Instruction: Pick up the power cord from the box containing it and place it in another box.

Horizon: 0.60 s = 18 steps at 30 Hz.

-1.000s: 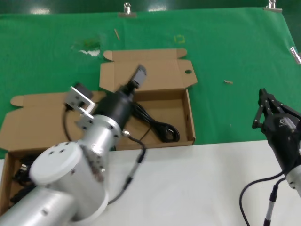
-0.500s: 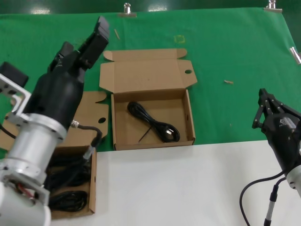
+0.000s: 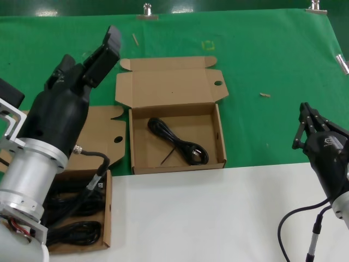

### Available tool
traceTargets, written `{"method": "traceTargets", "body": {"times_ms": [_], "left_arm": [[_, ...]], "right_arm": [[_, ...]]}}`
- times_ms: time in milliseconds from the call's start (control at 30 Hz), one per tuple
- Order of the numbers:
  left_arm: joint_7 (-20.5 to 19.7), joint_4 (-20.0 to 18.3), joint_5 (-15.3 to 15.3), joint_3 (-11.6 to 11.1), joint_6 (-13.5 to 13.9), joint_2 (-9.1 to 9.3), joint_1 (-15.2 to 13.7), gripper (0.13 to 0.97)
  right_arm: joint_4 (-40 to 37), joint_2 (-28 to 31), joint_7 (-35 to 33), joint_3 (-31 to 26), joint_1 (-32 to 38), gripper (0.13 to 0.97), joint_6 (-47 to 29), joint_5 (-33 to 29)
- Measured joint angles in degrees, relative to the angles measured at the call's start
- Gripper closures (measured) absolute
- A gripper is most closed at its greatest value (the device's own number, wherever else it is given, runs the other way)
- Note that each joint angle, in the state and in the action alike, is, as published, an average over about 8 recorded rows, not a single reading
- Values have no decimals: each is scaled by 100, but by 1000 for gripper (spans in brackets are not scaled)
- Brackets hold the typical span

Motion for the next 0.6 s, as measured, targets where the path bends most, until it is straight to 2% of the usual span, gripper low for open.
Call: {"method": "traceTargets", "body": {"times_ms": [300, 600], "left_arm": [[285, 165, 341, -232, 108, 120, 165, 136], [581, 335, 695, -470, 219, 243, 334, 132]], "right_arm": [[0, 0, 0, 0, 0, 923, 0, 0], [0, 0, 0, 0, 0, 822, 0, 0]]}}
